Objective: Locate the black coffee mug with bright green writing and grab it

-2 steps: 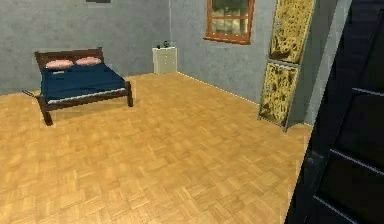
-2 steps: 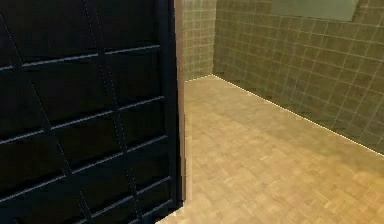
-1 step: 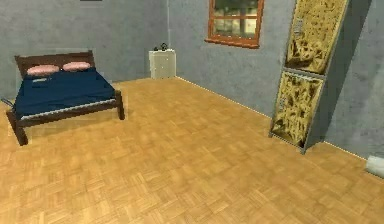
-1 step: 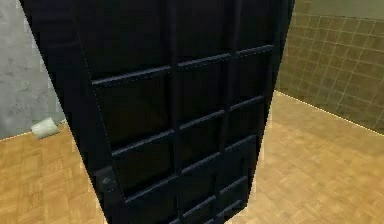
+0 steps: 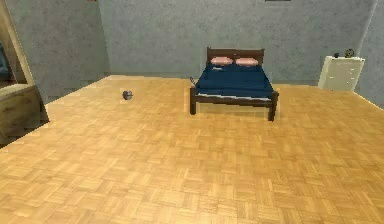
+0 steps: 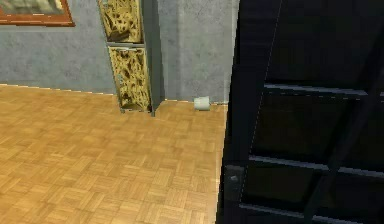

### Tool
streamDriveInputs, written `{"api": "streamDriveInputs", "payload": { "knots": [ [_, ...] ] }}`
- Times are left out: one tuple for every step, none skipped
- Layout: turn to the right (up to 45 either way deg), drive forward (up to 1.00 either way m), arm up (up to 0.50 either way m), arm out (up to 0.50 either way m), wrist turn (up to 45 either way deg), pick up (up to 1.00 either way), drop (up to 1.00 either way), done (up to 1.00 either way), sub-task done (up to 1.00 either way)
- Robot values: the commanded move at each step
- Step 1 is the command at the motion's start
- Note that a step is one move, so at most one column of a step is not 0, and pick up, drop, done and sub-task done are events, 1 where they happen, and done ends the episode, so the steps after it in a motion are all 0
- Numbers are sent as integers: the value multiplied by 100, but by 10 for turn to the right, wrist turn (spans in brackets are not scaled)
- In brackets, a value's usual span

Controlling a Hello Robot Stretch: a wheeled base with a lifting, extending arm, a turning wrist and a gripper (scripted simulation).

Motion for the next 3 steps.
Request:
{"api": "streamDriveInputs", "payload": {
  "knots": [
    [-90, 0, 0, 0, 0, 0, 0, 0, 0],
    [0, 25, 0, 0, 0, 0, 0, 0, 0],
    [450, 0, 0, 0, 0, 0, 0, 0, 0]
  ]
}}
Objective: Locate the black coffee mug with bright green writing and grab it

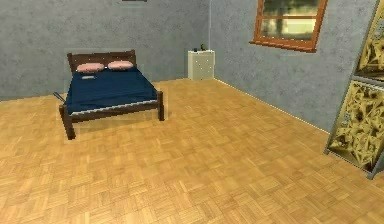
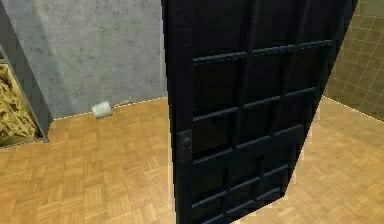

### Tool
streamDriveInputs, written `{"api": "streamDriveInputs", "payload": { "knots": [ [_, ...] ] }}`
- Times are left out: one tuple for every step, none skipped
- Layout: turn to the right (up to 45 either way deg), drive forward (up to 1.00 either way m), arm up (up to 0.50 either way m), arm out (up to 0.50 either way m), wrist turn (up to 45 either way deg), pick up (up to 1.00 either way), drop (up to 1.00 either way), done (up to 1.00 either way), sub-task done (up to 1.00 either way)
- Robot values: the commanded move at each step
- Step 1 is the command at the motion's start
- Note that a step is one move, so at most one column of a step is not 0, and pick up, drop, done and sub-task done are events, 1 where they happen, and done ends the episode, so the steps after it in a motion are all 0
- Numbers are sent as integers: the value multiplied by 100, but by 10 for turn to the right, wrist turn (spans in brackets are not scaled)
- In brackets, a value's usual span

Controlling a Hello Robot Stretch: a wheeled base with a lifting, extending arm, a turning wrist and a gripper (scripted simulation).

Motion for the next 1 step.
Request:
{"api": "streamDriveInputs", "payload": {
  "knots": [
    [30, 0, 0, 0, 0, 0, 0, 0, 0]
  ]
}}
